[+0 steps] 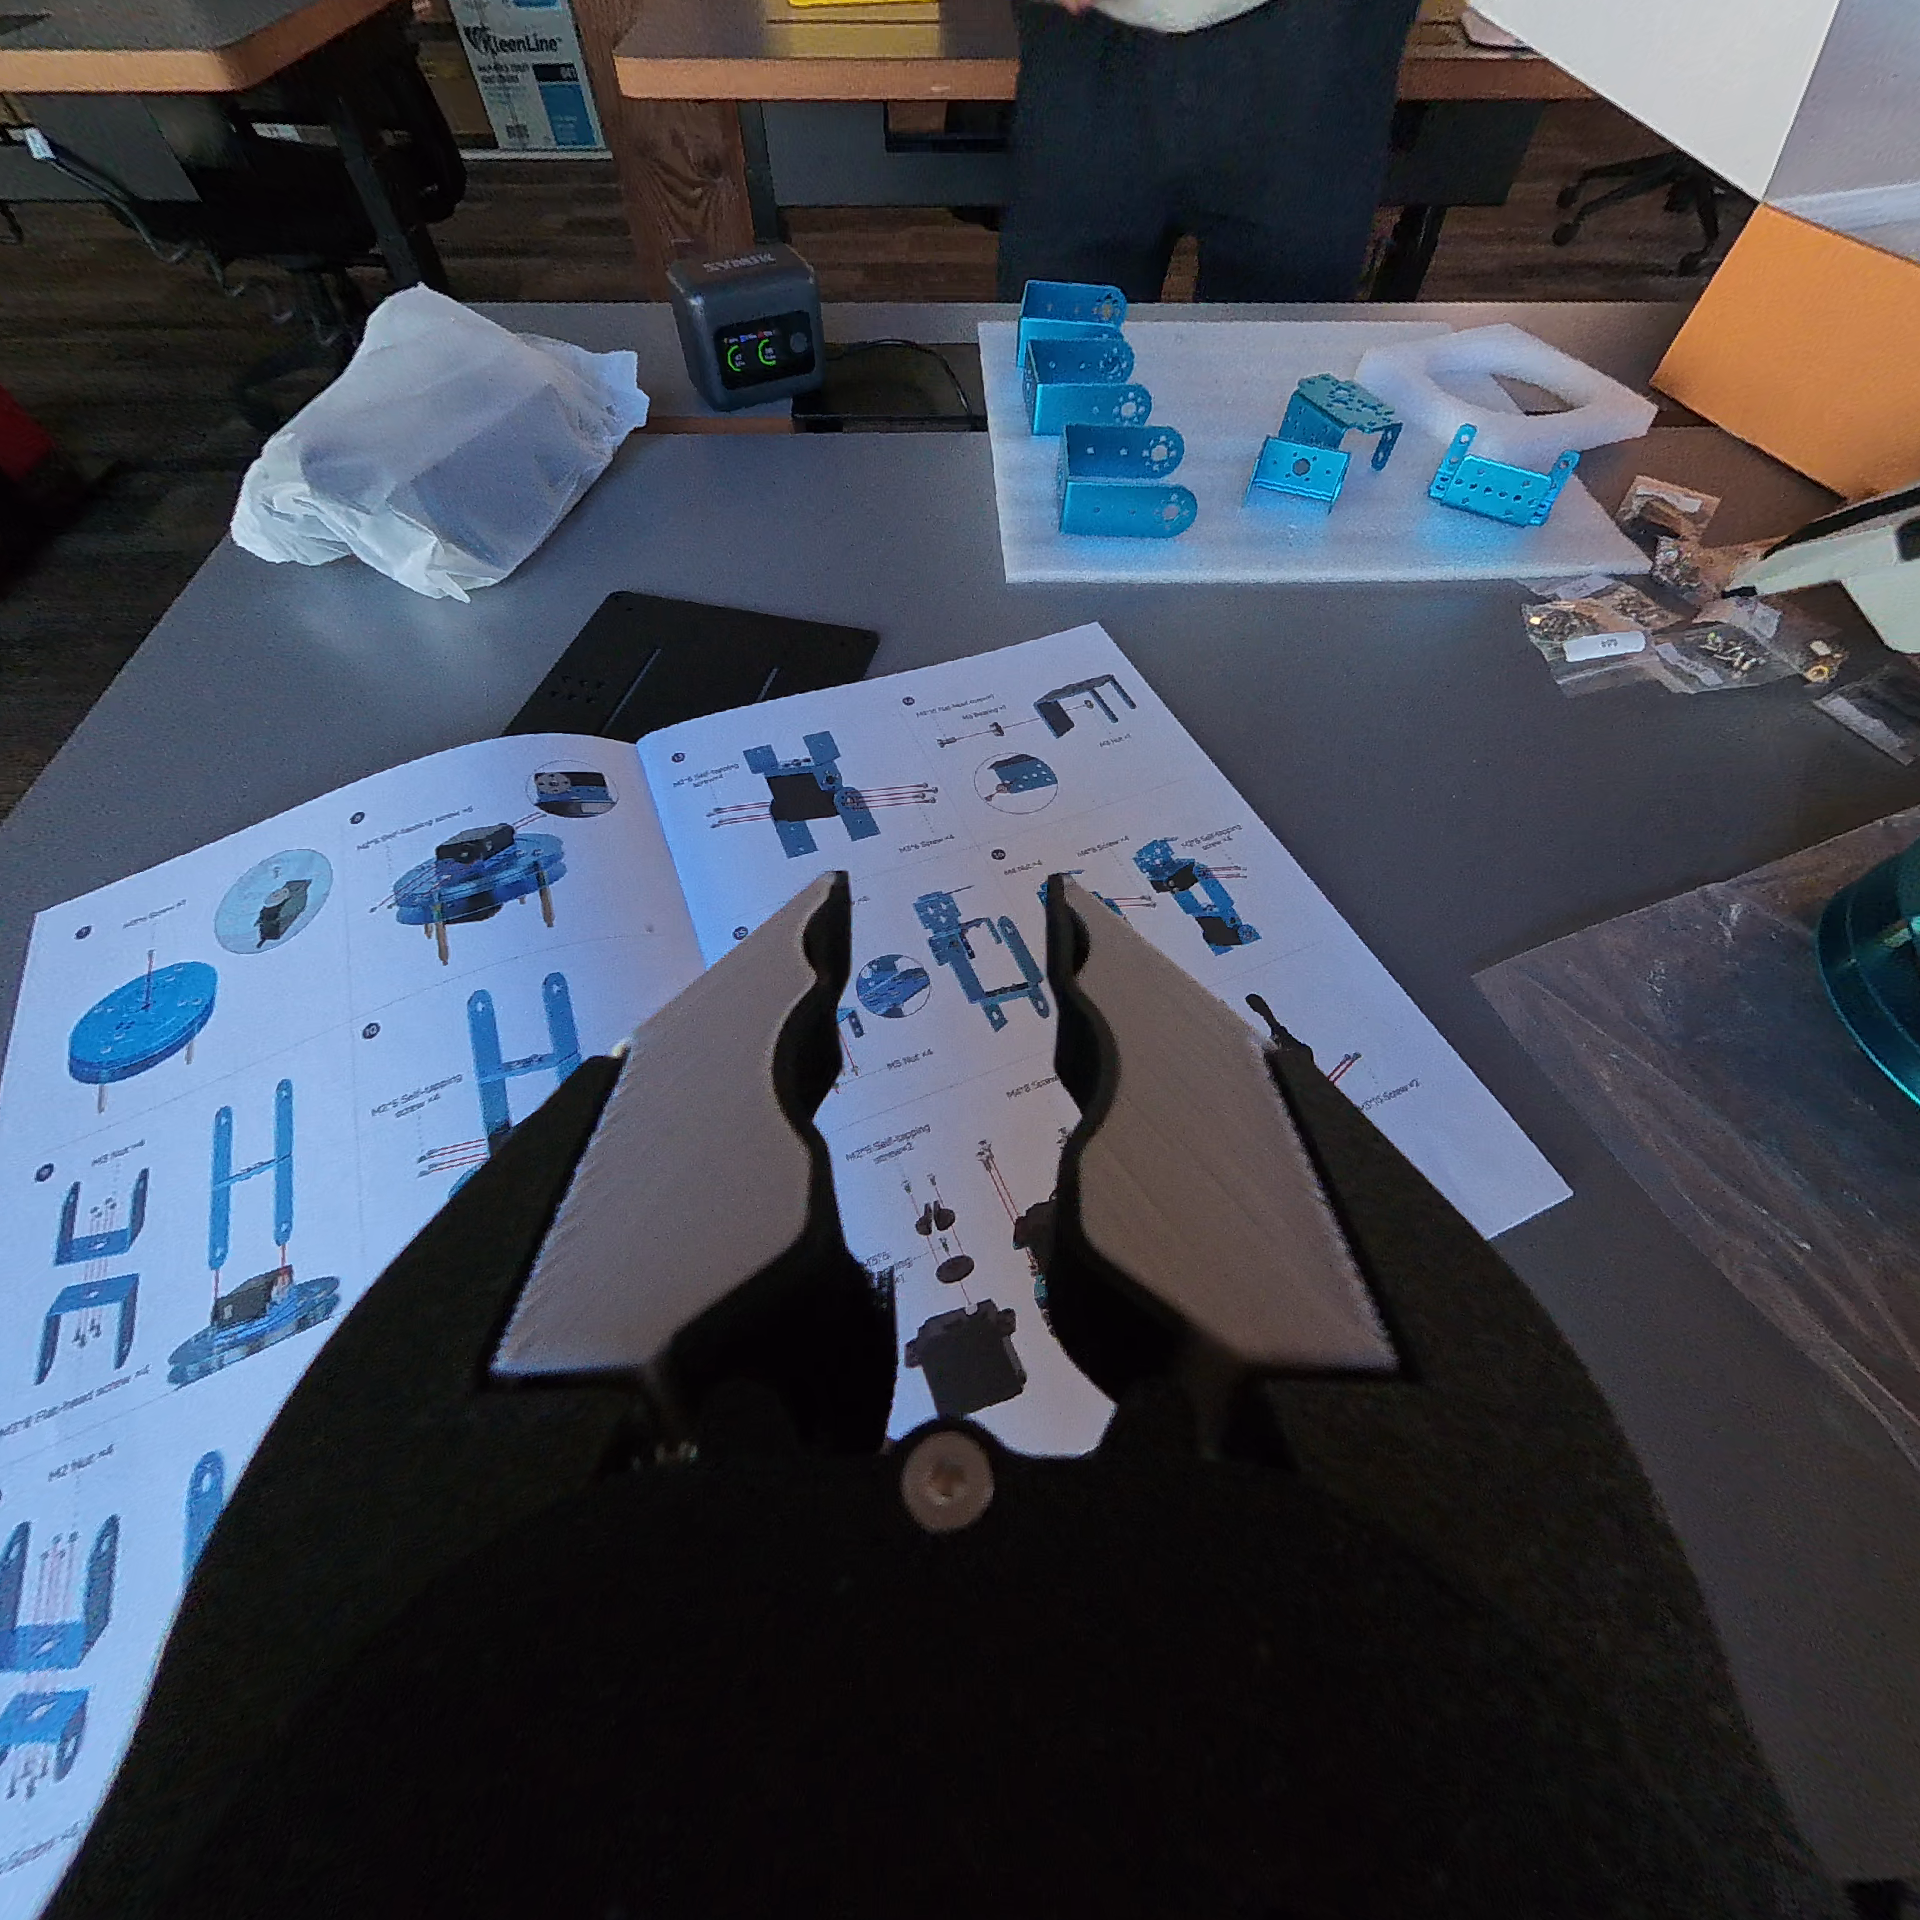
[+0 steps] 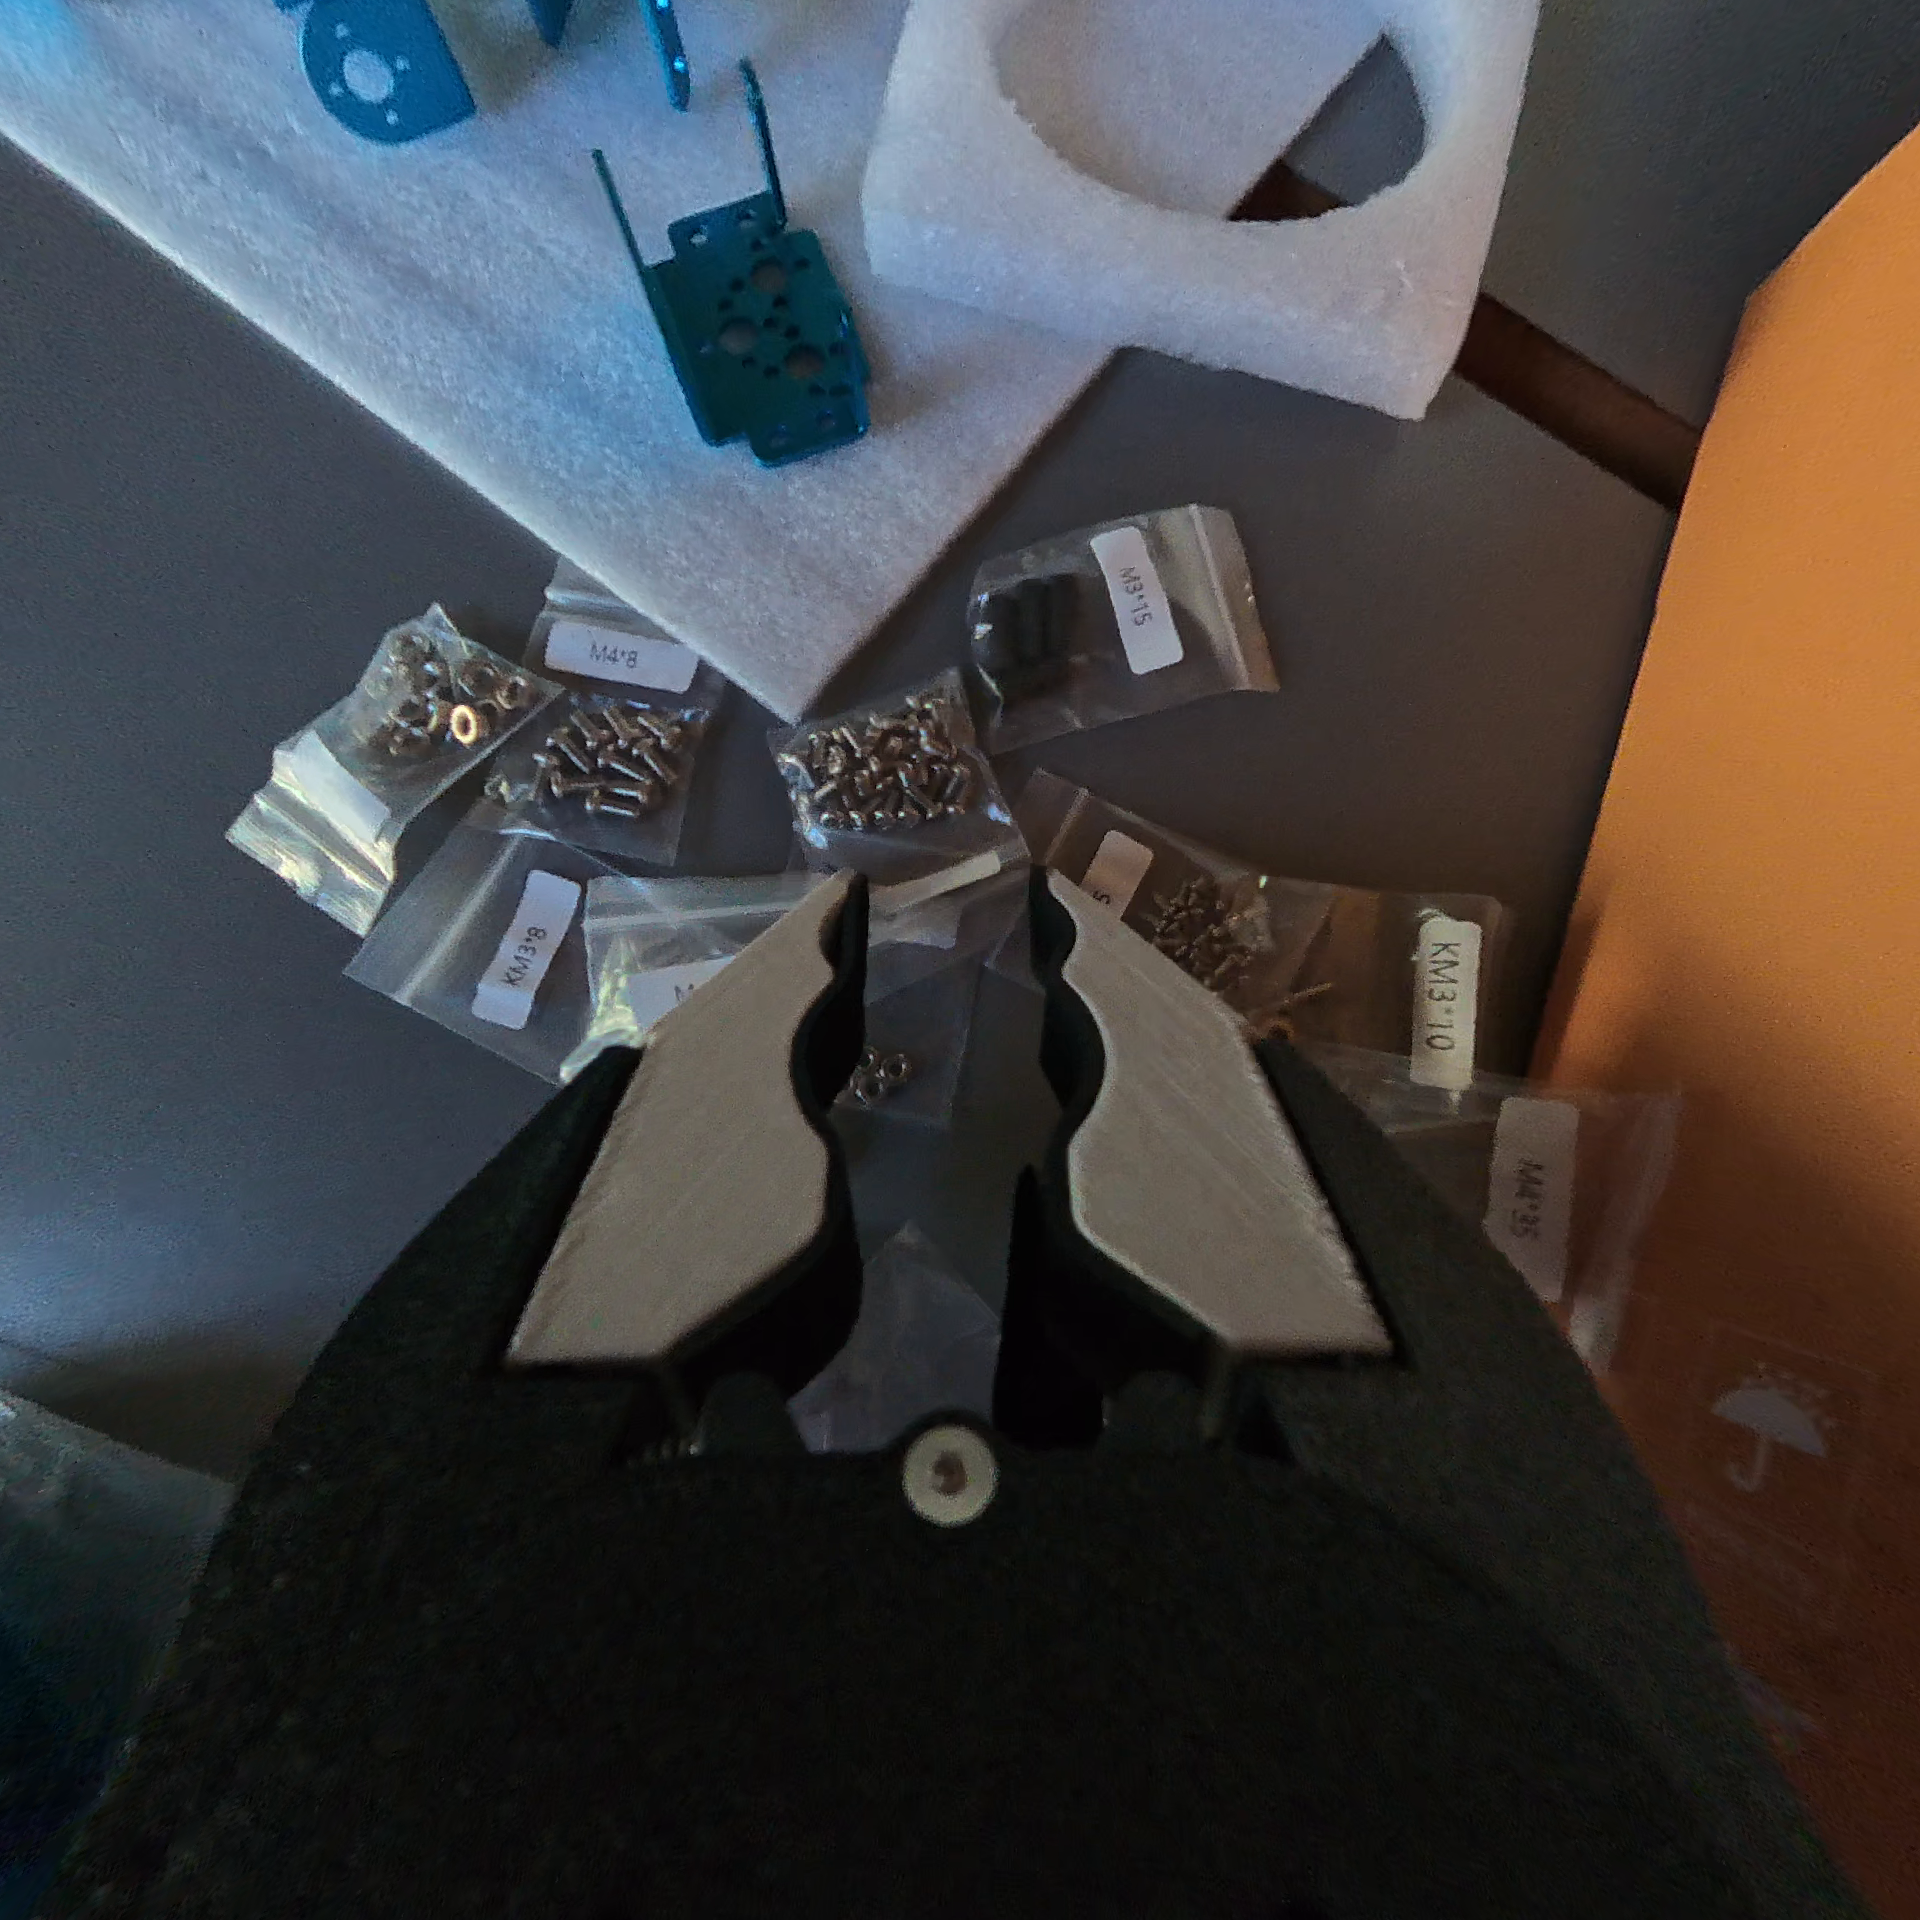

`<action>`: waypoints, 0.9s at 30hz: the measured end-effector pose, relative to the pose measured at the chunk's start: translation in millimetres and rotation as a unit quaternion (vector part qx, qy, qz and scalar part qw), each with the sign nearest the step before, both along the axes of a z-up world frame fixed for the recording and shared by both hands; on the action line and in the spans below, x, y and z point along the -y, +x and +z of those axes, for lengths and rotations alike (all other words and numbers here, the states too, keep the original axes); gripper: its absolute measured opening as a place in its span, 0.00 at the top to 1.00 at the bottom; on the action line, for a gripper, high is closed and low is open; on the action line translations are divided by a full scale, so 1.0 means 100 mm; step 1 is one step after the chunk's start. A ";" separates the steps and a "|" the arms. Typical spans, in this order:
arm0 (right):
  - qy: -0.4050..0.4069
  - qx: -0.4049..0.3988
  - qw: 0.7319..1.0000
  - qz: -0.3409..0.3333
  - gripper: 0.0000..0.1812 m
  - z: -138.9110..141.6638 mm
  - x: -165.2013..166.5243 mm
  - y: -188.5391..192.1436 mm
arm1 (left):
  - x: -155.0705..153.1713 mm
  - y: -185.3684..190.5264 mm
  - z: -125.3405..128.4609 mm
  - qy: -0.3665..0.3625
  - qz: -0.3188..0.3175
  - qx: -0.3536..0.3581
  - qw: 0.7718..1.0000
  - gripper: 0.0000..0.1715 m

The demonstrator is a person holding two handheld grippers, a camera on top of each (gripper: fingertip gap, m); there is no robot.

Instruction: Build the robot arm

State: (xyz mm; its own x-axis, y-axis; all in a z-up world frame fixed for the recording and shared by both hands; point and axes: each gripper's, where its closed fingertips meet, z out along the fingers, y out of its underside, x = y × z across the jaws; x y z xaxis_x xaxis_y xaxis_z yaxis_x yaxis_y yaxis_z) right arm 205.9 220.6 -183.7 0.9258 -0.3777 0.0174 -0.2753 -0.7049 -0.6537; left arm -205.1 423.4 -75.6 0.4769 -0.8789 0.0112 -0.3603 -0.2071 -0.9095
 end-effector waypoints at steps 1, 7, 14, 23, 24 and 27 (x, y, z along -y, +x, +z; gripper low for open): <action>-0.008 0.014 1.000 0.005 0.86 0.01 0.01 0.00 | 0.01 0.02 -0.01 0.000 -0.002 -0.001 1.000 0.79; -0.024 0.004 0.999 0.031 1.00 0.19 0.12 -0.12 | 0.31 0.40 0.01 0.025 -0.070 -0.017 0.997 0.79; 0.057 0.002 0.989 0.135 1.00 0.98 -0.04 -0.50 | 1.21 1.44 0.18 0.125 -0.278 -0.048 0.951 0.79; 0.193 -0.066 0.901 0.383 1.00 1.71 -0.13 -1.74 | 1.91 2.24 0.37 -0.070 -0.469 0.032 0.880 0.71; 0.193 -0.056 0.894 0.399 1.00 1.71 -0.11 -1.81 | 1.97 2.24 0.38 -0.081 -0.482 0.042 0.872 0.71; 0.197 -0.038 0.883 0.423 1.00 1.70 -0.08 -1.90 | 2.02 2.25 0.37 -0.104 -0.486 0.056 0.866 0.82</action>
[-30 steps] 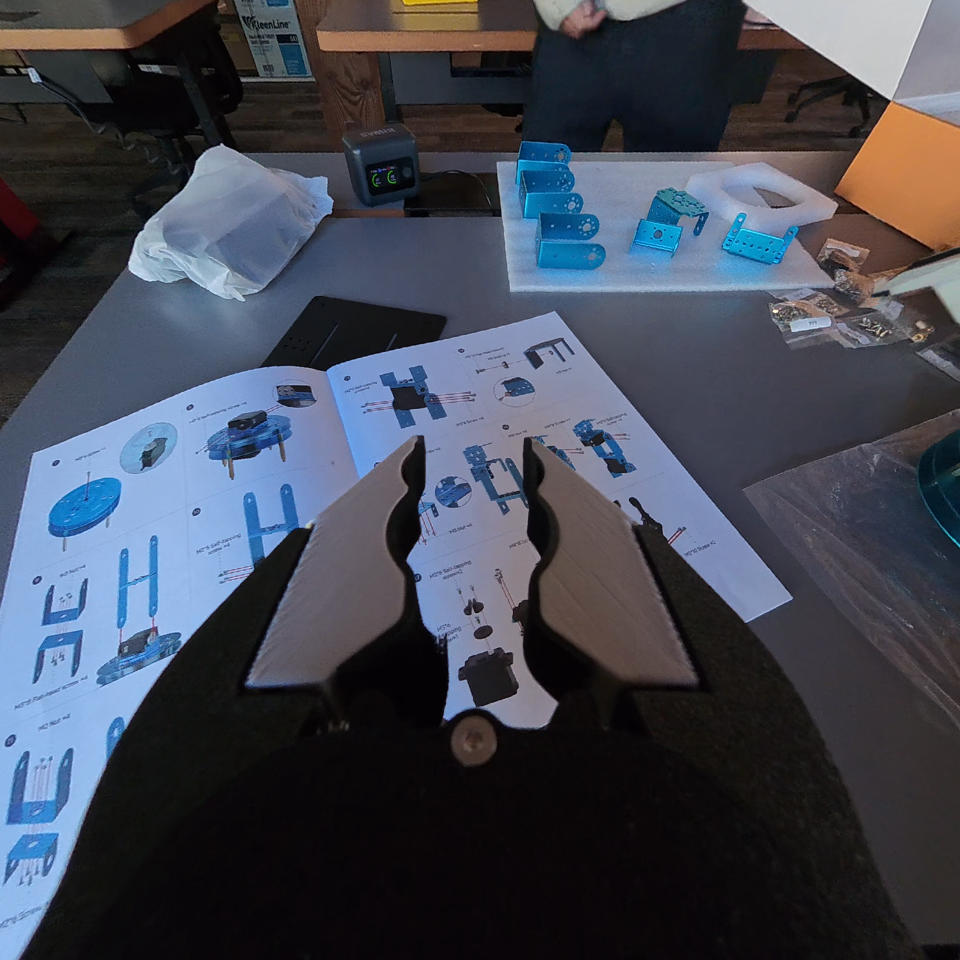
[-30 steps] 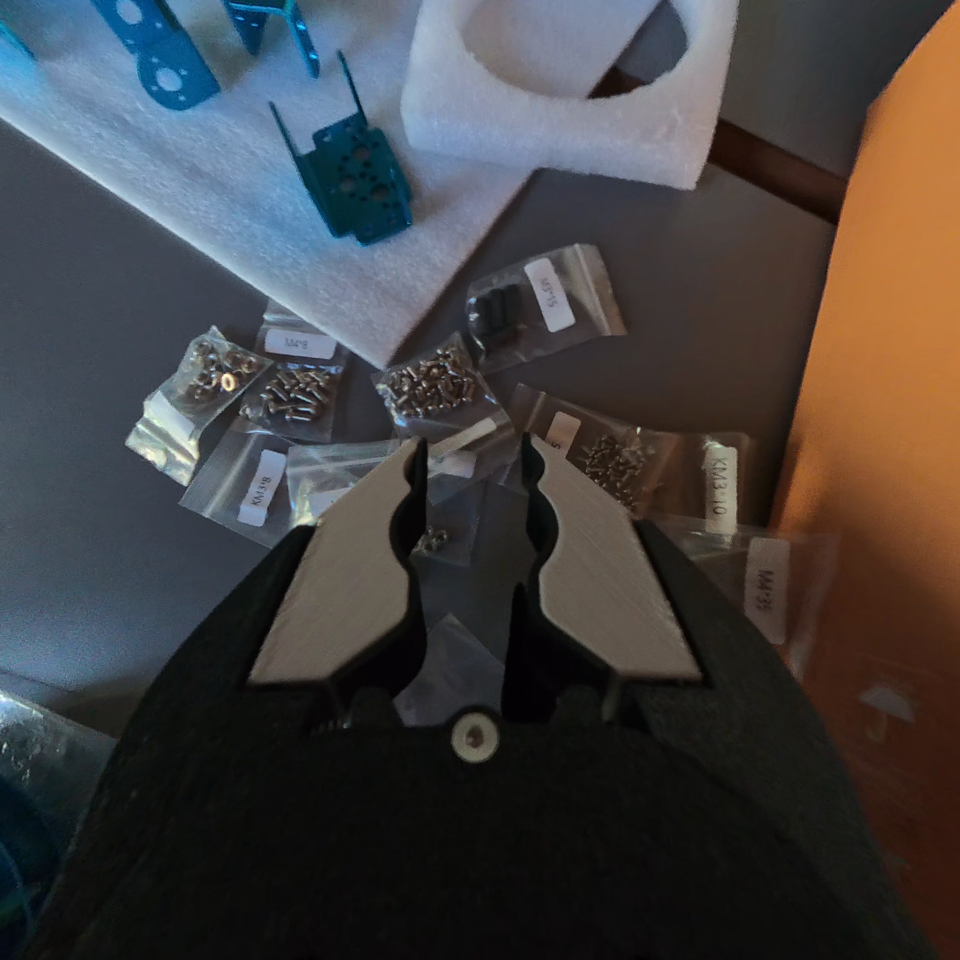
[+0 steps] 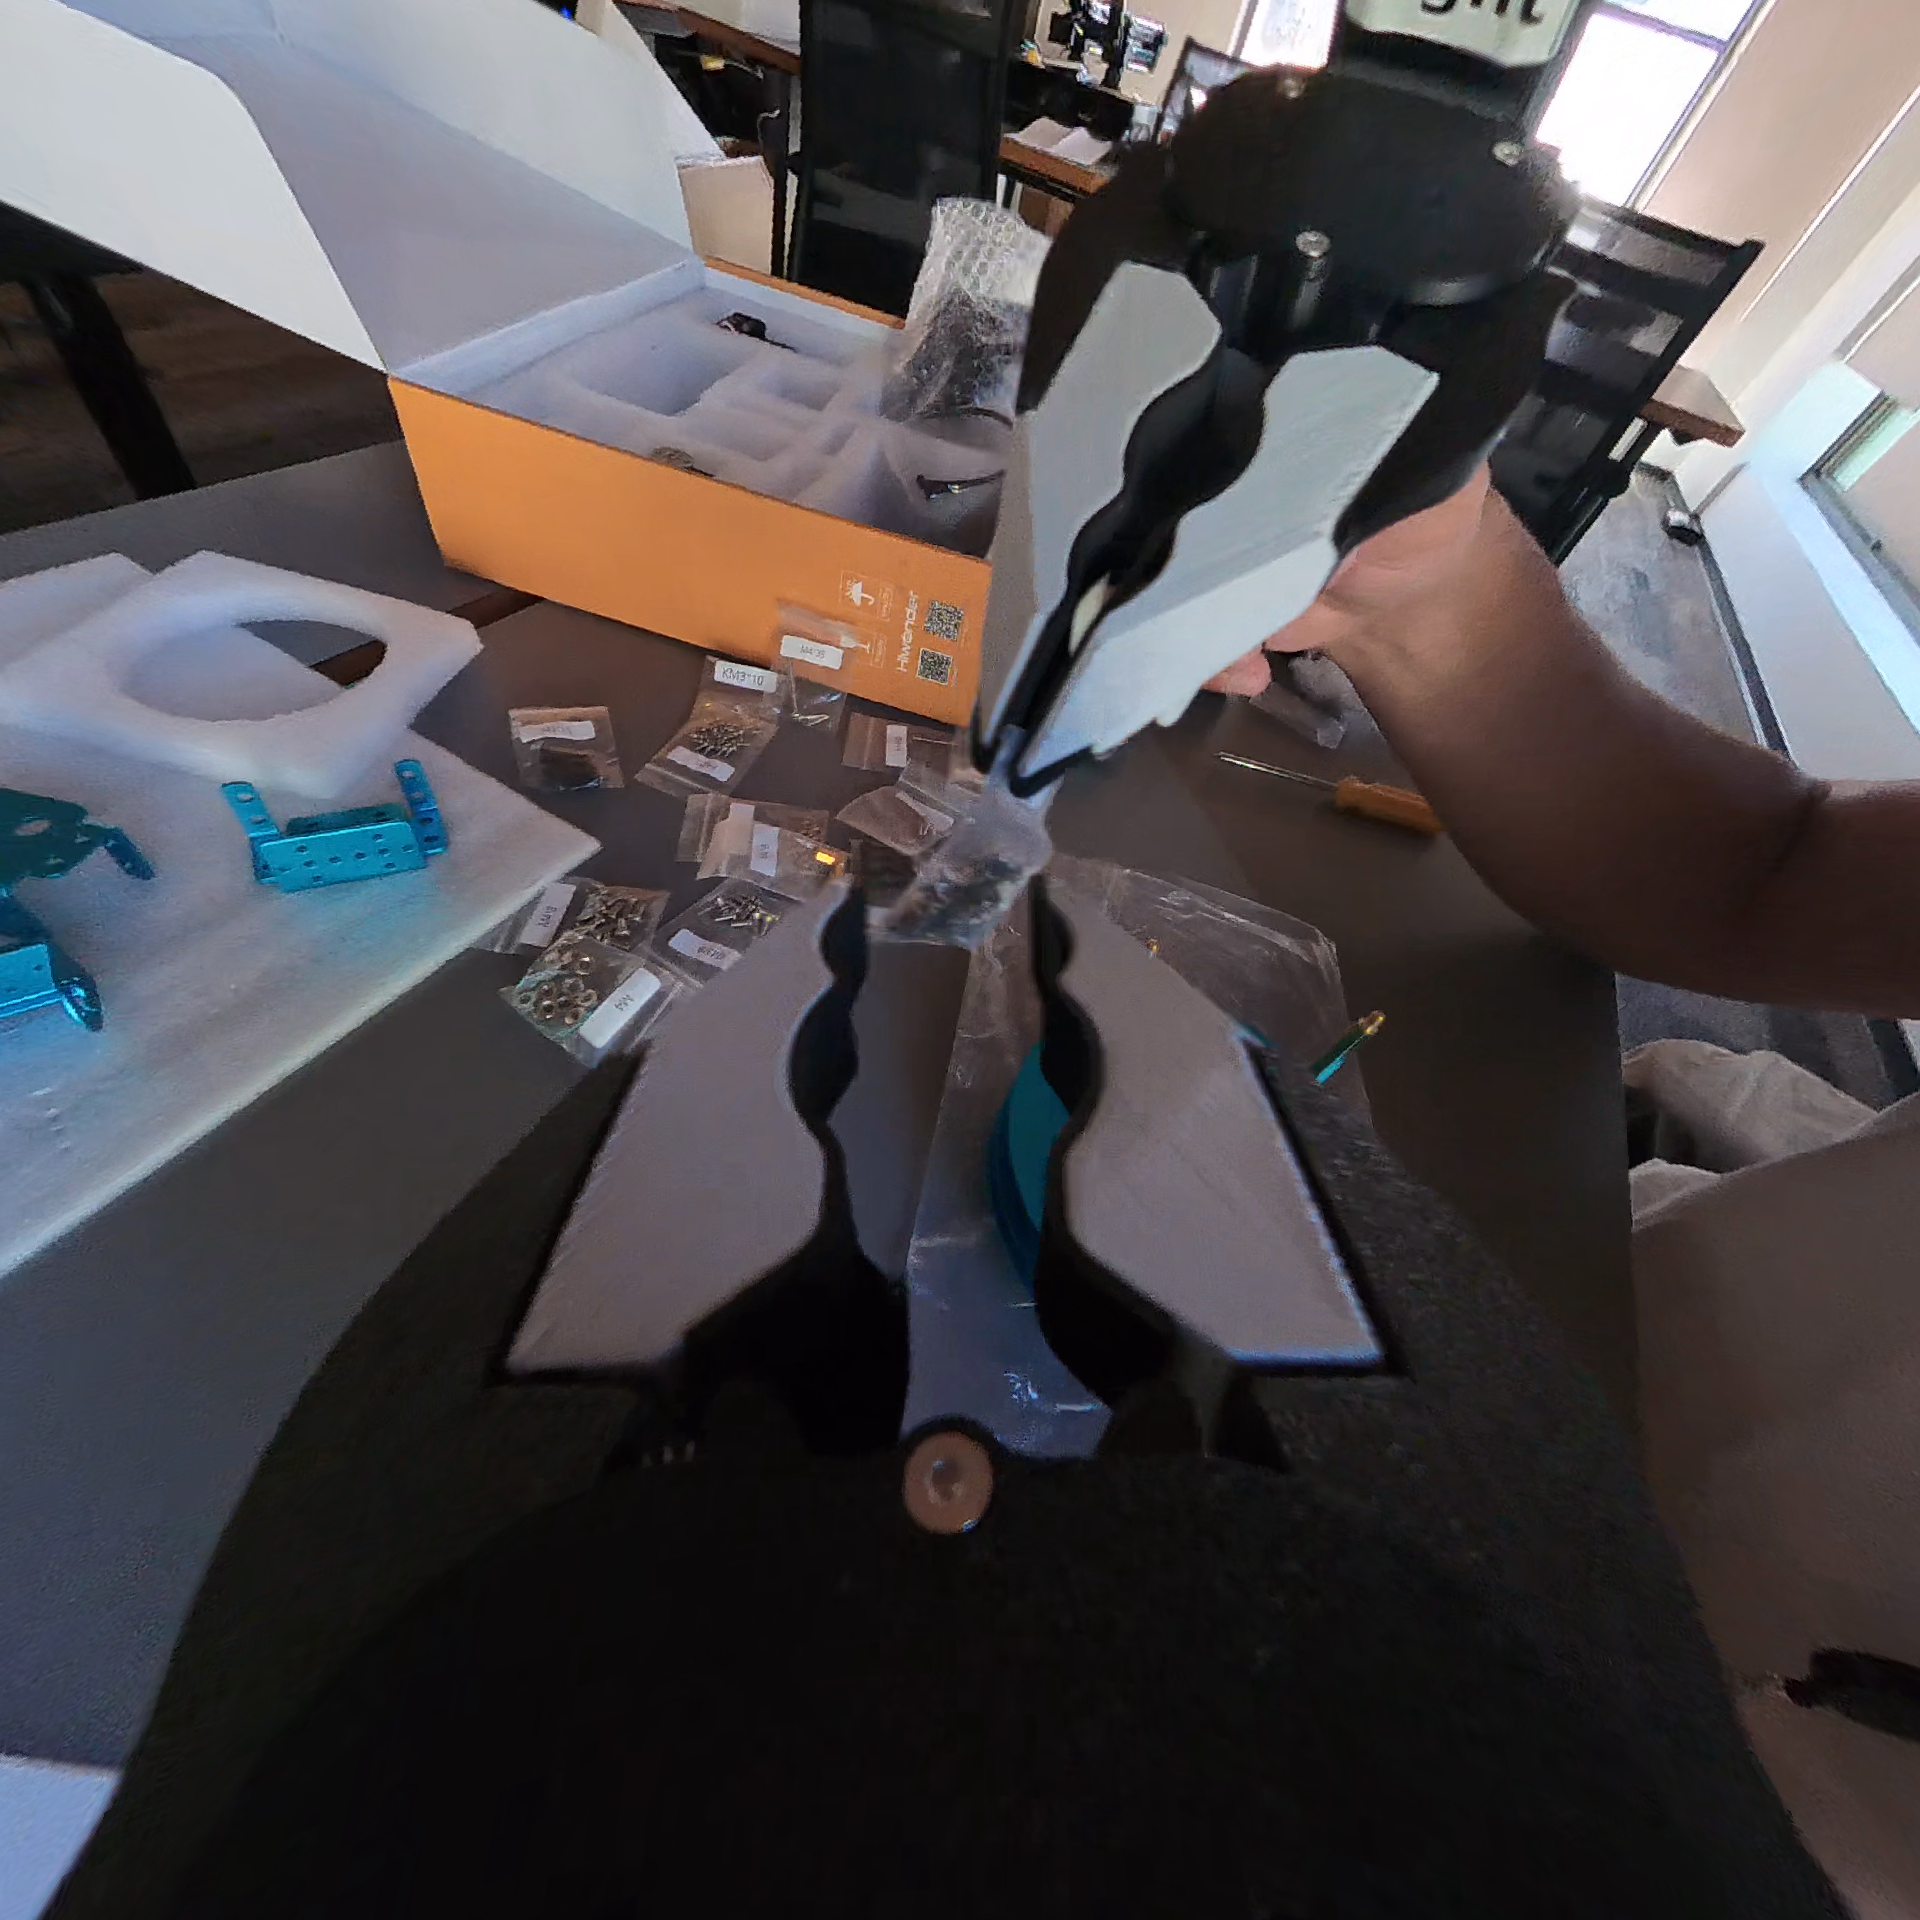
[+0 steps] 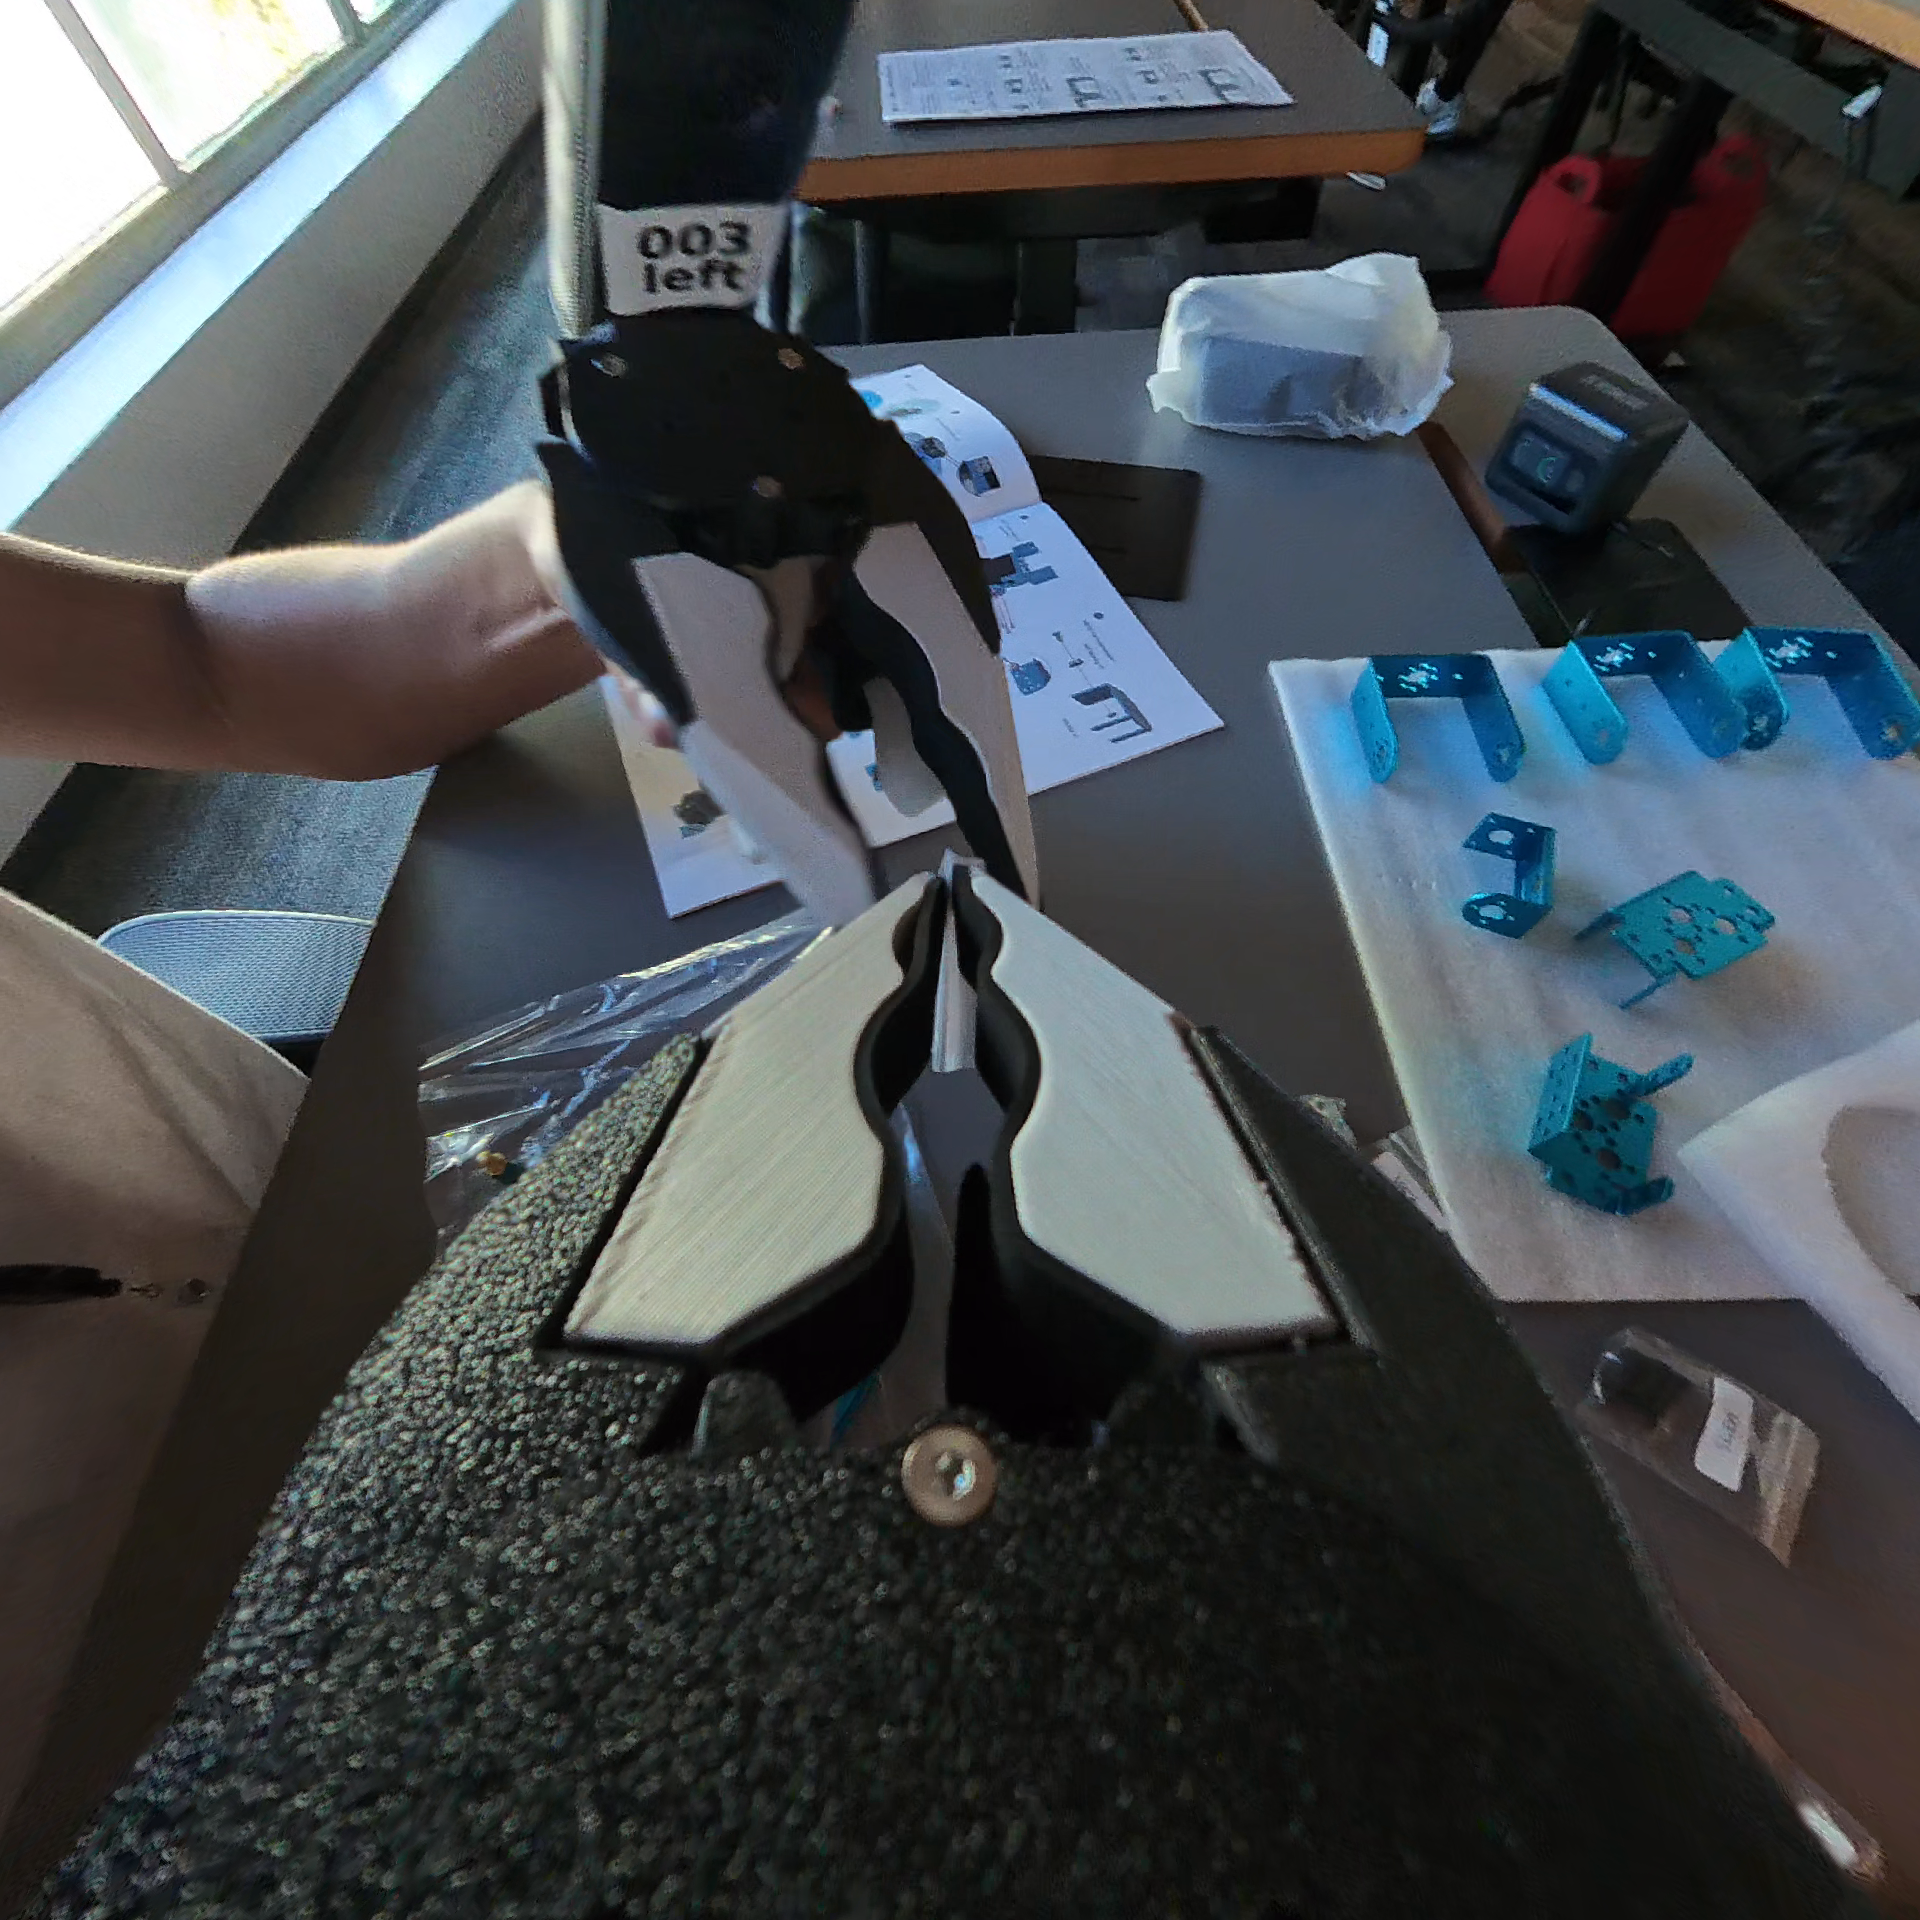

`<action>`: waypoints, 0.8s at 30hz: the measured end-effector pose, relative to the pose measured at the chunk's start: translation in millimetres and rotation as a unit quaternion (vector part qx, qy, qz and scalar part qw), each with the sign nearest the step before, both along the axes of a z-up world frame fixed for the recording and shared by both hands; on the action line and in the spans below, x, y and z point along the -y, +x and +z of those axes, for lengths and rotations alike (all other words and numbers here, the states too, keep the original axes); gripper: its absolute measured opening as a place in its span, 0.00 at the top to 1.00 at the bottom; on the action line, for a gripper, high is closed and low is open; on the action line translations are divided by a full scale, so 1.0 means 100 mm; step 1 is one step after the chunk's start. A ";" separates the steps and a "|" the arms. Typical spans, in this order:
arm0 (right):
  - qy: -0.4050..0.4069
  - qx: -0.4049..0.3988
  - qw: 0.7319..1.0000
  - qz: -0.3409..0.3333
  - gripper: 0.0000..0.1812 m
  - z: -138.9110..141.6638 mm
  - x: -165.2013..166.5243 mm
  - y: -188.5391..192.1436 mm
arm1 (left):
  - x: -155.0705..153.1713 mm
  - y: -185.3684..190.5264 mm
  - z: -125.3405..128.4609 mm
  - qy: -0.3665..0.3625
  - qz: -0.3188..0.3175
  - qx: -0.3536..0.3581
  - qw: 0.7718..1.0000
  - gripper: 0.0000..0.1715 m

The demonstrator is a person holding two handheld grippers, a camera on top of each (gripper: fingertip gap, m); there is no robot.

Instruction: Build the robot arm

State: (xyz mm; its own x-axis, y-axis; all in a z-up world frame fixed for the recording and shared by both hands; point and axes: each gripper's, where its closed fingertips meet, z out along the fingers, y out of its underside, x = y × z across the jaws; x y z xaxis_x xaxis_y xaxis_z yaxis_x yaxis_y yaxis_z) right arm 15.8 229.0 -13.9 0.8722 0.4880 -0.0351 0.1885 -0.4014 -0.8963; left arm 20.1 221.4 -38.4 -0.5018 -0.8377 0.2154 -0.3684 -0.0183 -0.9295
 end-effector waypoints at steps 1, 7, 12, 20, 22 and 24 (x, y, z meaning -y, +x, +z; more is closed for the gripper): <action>0.007 -0.006 1.000 0.007 1.00 0.01 0.01 -0.03 | 0.02 0.00 0.00 -0.007 -0.002 0.004 1.000 0.88; 0.025 -0.052 0.998 -0.038 0.97 0.02 0.00 0.13 | -0.05 -0.05 -0.01 0.130 0.083 0.105 0.982 0.97; -0.023 -0.179 0.980 -0.088 0.84 -0.07 -0.03 0.15 | -0.52 -0.17 0.02 0.510 0.267 0.208 0.791 0.97; -0.072 -0.371 0.925 -0.039 0.74 -0.10 -0.06 -0.23 | -0.43 -0.29 0.06 0.678 0.299 0.260 0.619 0.98; -0.064 -0.380 0.922 -0.045 0.78 -0.05 -0.07 -0.19 | -0.41 -0.31 0.08 0.688 0.301 0.265 0.605 0.97; -0.071 -0.373 0.923 -0.056 0.88 -0.08 -0.08 -0.16 | -0.38 -0.31 0.07 0.693 0.296 0.269 0.599 0.98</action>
